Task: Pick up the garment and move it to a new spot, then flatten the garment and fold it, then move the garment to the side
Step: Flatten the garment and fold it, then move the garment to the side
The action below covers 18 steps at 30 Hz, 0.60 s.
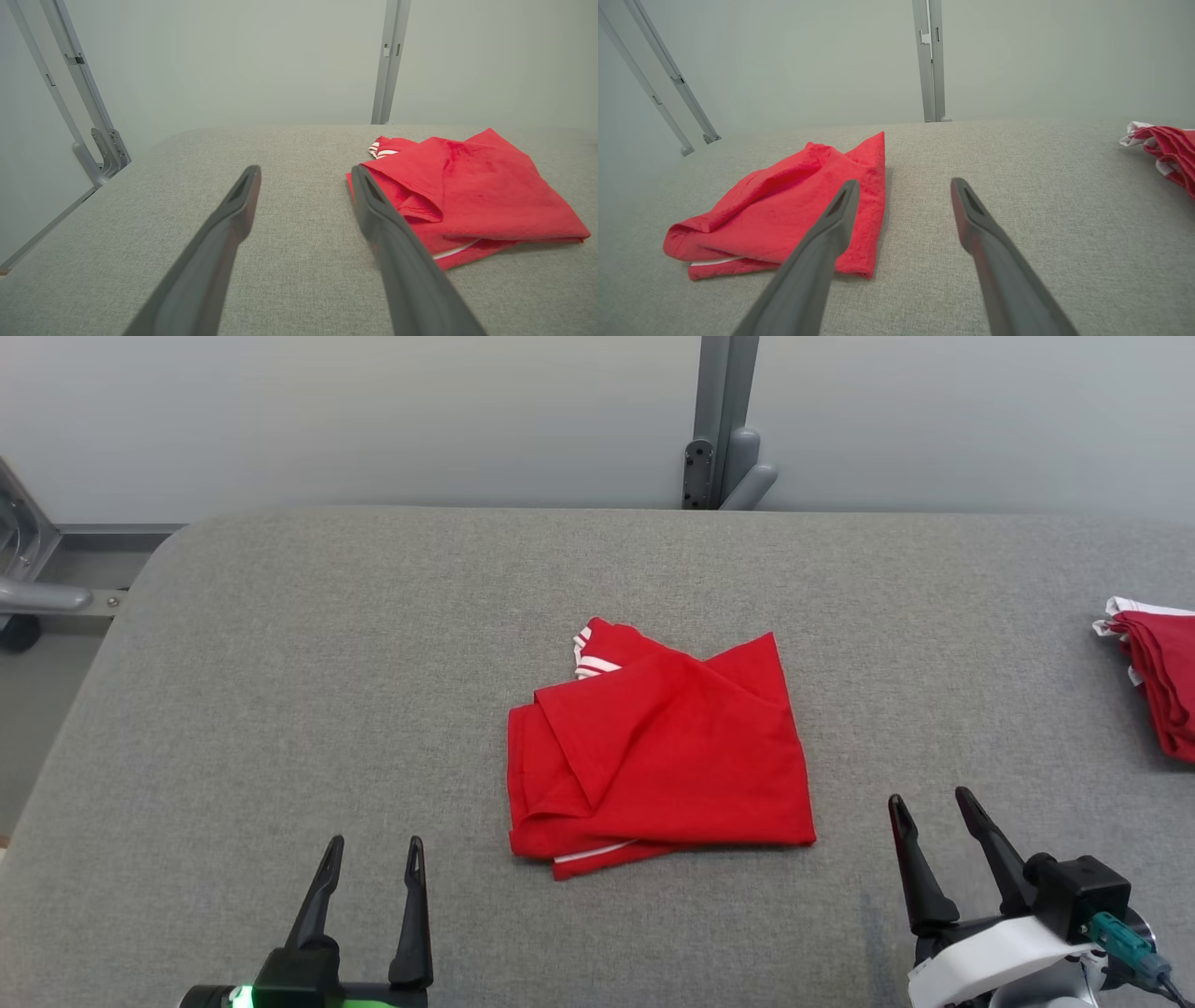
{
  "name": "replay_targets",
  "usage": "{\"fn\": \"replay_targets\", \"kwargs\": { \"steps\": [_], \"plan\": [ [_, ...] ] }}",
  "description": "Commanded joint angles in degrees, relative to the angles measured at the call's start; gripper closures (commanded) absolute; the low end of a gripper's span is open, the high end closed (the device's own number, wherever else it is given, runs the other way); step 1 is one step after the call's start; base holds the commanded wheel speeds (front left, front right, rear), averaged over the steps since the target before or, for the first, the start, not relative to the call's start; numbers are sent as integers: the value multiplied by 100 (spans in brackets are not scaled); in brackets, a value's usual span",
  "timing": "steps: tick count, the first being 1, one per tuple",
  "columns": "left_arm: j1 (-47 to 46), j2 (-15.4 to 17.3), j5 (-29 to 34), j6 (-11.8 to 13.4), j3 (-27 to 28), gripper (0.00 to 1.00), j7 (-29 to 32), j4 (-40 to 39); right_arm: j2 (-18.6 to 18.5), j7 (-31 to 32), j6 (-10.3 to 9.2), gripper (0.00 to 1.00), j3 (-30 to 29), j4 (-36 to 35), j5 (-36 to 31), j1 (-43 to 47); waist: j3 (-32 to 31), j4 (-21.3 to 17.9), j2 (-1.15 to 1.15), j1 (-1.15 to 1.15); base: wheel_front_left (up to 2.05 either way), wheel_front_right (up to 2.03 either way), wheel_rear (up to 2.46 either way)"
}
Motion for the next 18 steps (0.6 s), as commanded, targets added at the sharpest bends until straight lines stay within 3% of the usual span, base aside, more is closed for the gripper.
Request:
{"fn": "replay_targets", "kwargs": {
  "steps": [1,18],
  "plan": [
    [-100,-6,35,-28,16,0,-13,6,65,-18,1,0,-64,-97,-137,156,-1,-19,0,0,0,0,0],
    [-113,-15,-85,-47,-96,0,-14,130,380,-17,0,0,-387,-531,-527,573,-19,-237,0,0,0,0,0]
  ]
}}
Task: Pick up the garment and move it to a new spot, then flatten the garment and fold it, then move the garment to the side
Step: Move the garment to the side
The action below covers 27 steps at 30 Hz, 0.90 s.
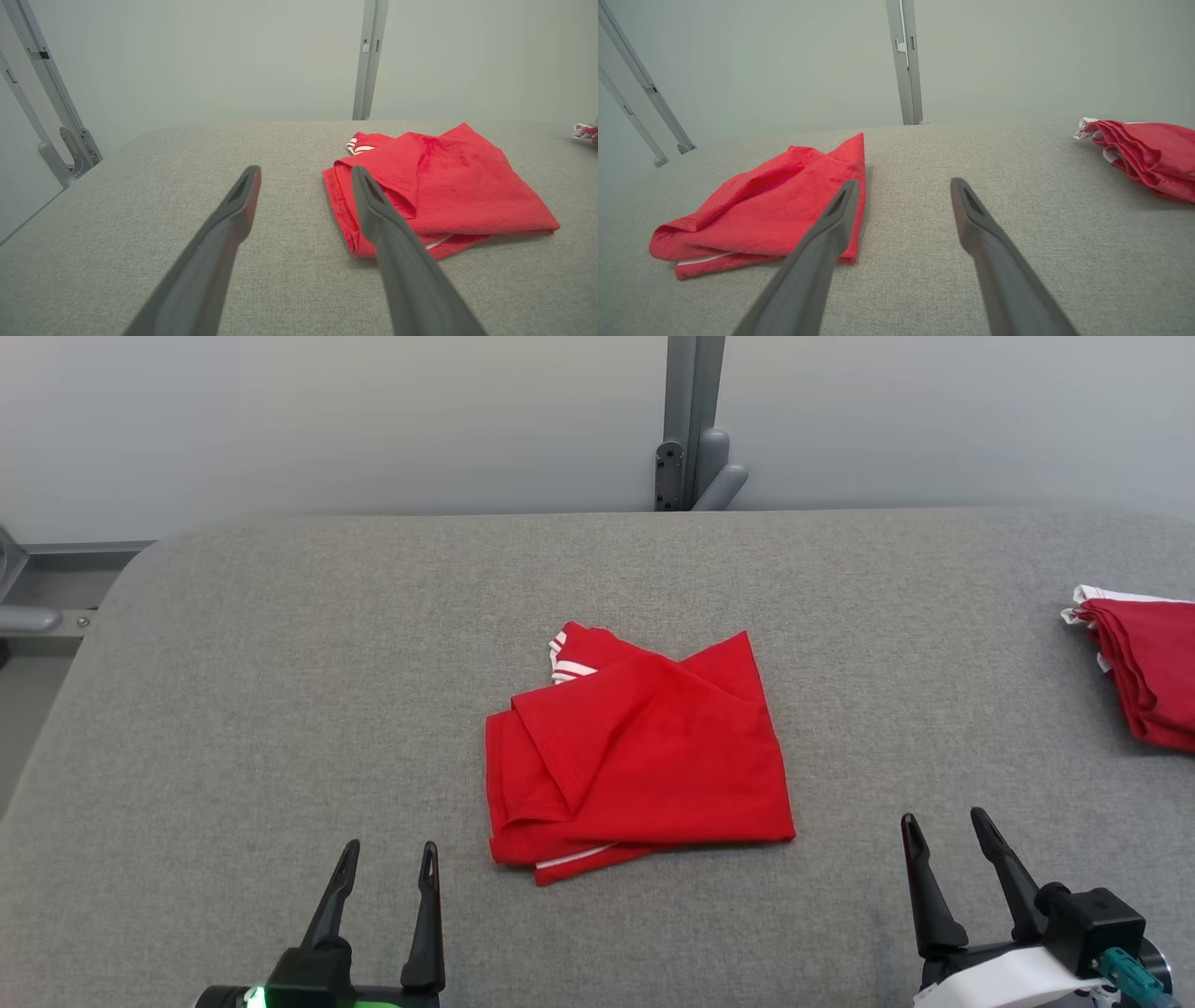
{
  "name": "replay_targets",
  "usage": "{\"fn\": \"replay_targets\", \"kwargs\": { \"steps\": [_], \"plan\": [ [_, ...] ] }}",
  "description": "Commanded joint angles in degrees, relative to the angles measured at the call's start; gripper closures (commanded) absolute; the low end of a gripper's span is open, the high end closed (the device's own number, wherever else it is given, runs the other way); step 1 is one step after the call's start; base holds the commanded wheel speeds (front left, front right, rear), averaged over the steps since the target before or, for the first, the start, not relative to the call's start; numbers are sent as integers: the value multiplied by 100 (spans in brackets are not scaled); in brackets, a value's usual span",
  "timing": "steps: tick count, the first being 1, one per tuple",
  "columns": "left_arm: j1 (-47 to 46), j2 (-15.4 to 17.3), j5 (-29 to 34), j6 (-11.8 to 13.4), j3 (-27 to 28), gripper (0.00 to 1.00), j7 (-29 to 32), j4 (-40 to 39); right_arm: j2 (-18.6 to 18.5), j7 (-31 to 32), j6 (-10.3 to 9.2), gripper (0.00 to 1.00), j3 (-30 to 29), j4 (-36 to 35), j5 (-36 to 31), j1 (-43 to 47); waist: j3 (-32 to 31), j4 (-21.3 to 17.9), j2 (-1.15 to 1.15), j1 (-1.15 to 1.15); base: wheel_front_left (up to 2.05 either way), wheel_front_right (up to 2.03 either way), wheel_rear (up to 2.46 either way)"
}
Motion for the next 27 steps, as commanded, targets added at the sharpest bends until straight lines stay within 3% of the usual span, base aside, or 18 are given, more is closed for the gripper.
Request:
{"fn": "replay_targets", "kwargs": {
  "steps": [1,19,27],
  "plan": [
    [-69,-3,-18,8,0,0,-14,2,7,-16,-1,0,6,-33,-57,51,3,-19,0,0,0,0,0],
    [-80,-3,57,-57,-44,0,-14,71,-67,-16,-1,0,120,-2,-73,91,-17,13,0,0,0,0,0],
    [-213,-3,68,-96,-164,0,-14,104,-190,-16,-1,0,423,901,373,-639,149,160,0,0,0,0,0]
  ]
}}
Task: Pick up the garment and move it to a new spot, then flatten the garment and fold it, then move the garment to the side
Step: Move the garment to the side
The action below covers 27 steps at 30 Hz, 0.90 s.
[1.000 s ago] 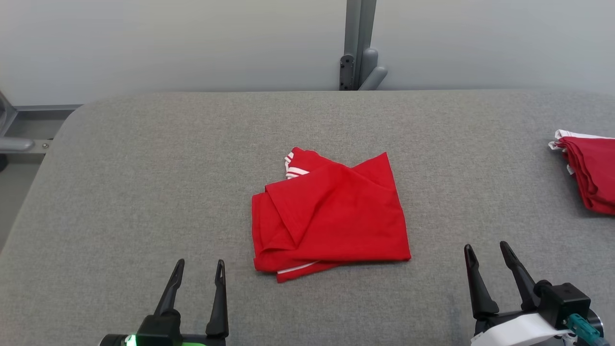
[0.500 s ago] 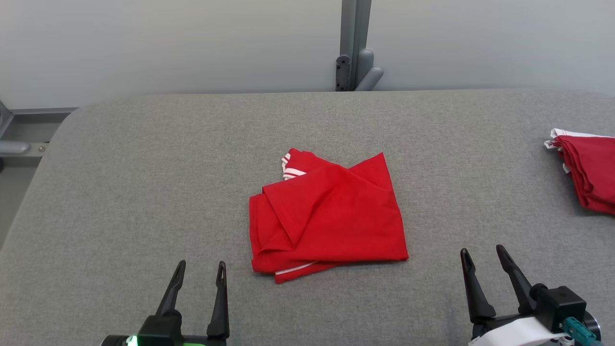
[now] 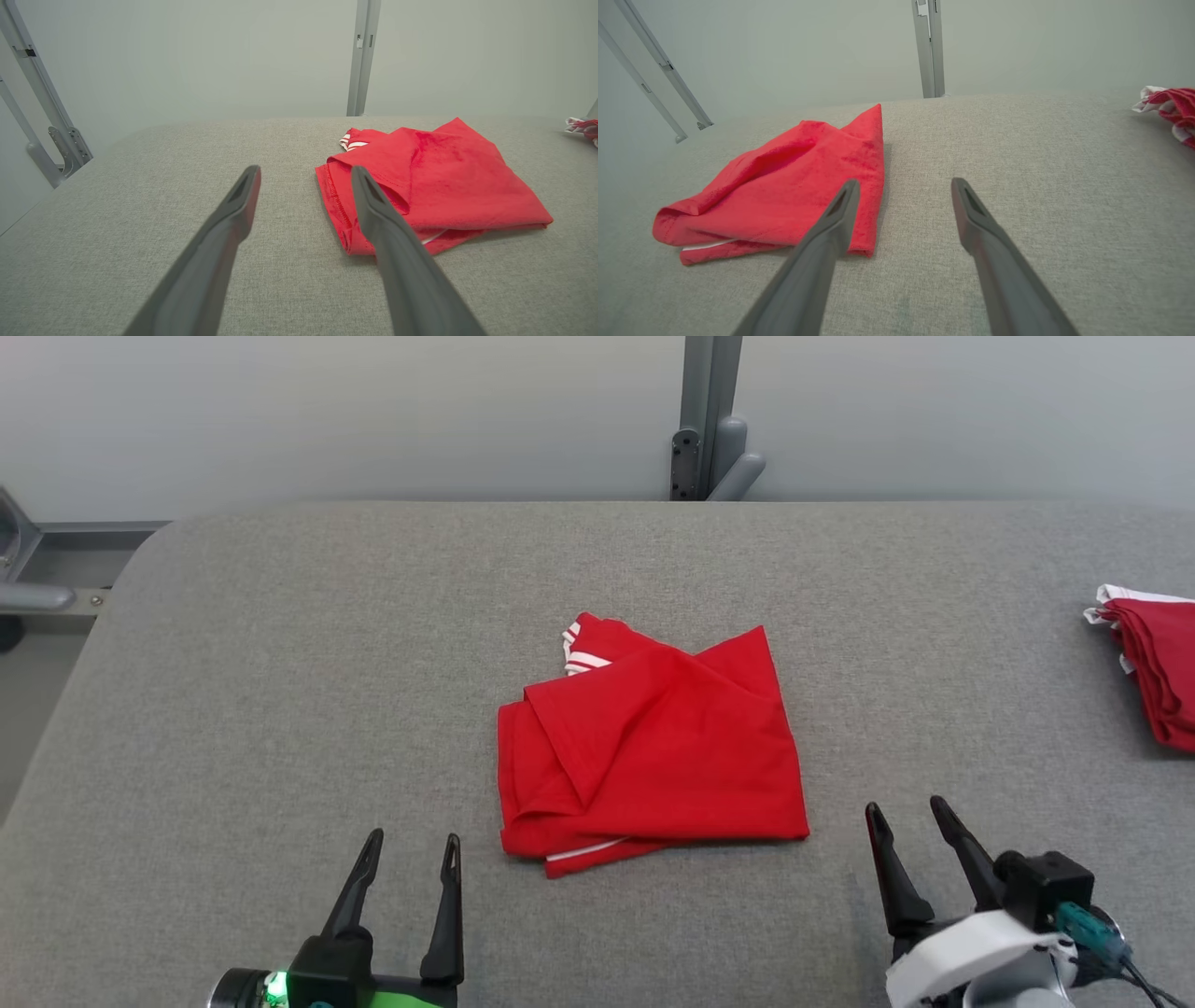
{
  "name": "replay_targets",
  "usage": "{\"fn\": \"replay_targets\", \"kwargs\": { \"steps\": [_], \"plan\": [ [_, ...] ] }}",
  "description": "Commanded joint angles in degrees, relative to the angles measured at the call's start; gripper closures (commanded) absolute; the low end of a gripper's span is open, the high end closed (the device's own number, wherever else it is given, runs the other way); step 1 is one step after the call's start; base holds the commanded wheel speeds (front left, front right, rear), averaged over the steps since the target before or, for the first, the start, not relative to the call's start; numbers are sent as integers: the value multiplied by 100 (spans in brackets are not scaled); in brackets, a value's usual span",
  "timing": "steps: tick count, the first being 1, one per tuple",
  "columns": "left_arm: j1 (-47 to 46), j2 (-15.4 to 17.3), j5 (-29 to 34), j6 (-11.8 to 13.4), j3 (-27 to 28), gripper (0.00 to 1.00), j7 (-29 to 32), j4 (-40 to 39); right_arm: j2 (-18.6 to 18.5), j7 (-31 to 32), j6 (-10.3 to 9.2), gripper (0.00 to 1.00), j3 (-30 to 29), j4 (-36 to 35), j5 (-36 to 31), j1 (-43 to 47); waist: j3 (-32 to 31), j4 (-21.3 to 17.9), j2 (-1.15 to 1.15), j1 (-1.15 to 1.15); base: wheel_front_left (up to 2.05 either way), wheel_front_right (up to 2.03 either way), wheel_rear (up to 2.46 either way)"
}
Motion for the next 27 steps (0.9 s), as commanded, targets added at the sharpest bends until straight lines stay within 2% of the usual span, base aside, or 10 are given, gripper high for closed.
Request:
{"fn": "replay_targets", "kwargs": {
  "steps": [1,7,14,25,26,27],
  "plan": [
    [-112,-1,38,-29,-34,0,-14,22,-75,-16,-1,0,109,342,115,-294,96,90,0,0,0,0,0],
    [-272,0,15,-75,-140,0,-14,50,-251,-16,-1,0,652,1293,480,-1218,307,257,0,0,0,0,0],
    [-477,0,-36,-81,-272,0,-14,116,-352,-16,-1,0,1254,2328,1355,-2264,534,459,0,0,0,0,0],
    [-639,0,-105,-38,-357,0,-14,147,-388,-16,-1,0,1791,3298,2287,-2996,661,536,0,0,0,0,0],
    [-656,0,-105,-42,-363,0,-14,151,-378,-16,-1,21,1812,3351,2408,-3031,667,538,0,0,0,0,0],
    [-669,0,-105,-46,-366,0,-14,154,-375,-16,-1,53,1852,3397,2507,-3067,675,540,0,0,0,0,0]
  ]
}}
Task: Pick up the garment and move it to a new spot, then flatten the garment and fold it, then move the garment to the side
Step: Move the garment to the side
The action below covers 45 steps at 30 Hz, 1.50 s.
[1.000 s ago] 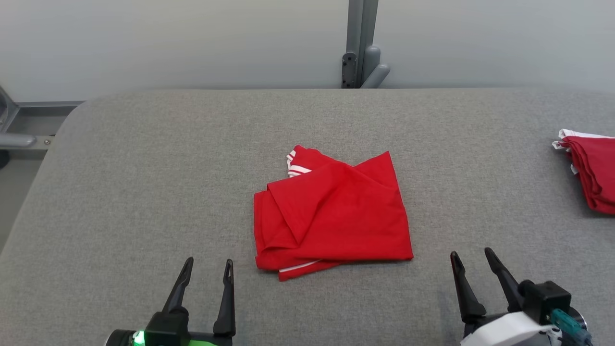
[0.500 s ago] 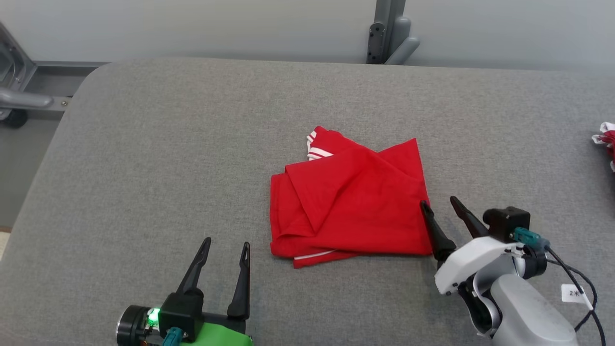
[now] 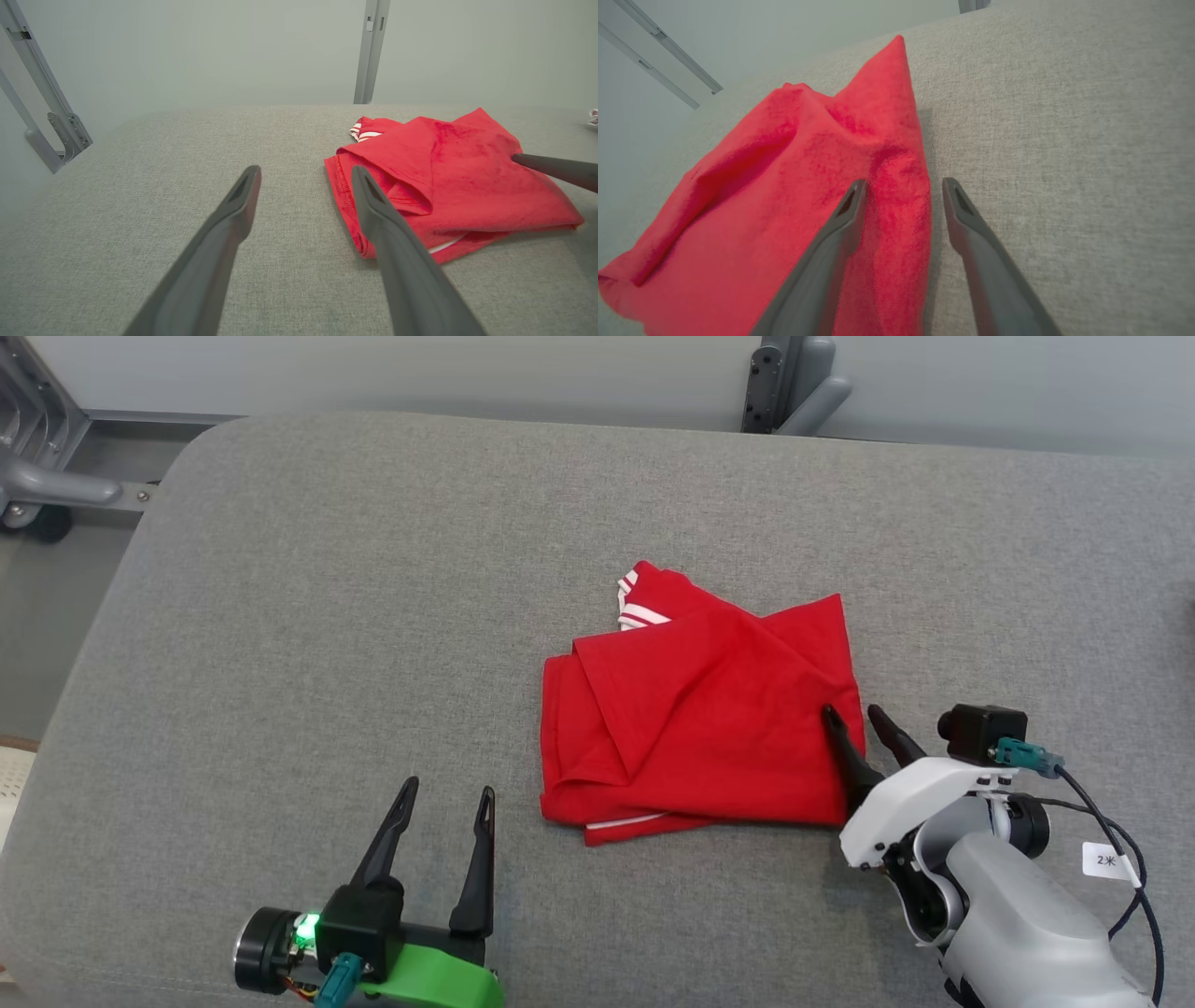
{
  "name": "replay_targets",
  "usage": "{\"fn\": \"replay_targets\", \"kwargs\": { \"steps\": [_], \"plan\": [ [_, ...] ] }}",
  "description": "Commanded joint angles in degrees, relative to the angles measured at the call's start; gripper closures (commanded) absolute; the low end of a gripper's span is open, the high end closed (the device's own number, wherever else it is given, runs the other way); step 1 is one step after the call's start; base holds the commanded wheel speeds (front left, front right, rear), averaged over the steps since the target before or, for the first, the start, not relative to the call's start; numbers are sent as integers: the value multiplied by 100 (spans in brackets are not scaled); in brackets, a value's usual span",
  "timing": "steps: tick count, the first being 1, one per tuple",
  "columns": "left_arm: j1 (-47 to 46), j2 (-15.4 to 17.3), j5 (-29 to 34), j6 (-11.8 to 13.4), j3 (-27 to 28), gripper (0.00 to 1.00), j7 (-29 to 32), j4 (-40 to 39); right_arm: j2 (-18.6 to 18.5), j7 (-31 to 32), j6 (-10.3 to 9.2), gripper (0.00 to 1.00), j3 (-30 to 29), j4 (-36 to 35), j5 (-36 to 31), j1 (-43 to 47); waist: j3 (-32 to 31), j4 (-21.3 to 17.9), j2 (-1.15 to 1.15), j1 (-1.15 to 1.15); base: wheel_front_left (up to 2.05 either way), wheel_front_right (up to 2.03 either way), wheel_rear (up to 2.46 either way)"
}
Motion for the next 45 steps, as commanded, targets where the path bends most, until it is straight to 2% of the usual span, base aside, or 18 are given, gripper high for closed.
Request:
{"fn": "replay_targets", "kwargs": {
  "steps": [1,2,3,9,19,31,38,45],
  "plan": [
    [-102,1,-41,-4,7,0,-14,7,-11,-16,1,64,64,55,120,-76,11,2,0,0,0,0,0],
    [-107,1,-44,-6,4,0,-14,8,-15,-15,1,76,122,93,216,-111,19,2,0,0,0,0,0],
    [-116,1,-45,-8,1,0,-14,12,-41,-15,0,100,181,123,300,-156,27,2,0,0,0,0,0],
    [-166,1,-29,-2,25,0,-14,2,-225,-15,0,100,358,0,577,-386,63,-61,0,0,0,0,0],
    [-207,2,29,-53,69,0,-14,-46,-695,-16,0,100,559,-547,630,-783,121,-530,0,0,0,0,0],
    [-442,11,269,-262,255,0,-14,-222,-1652,74,0,100,760,-1062,289,-1643,611,-1563,0,0,0,0,0],
    [-708,151,474,-436,287,0,-14,-302,-2008,107,0,100,612,-1163,134,-1943,1025,-2099,0,0,0,0,0],
    [-917,317,584,-535,243,0,-13,-357,-2324,45,0,100,84,-983,3,-1962,1337,-2402,0,0,0,0,0]
  ]
}}
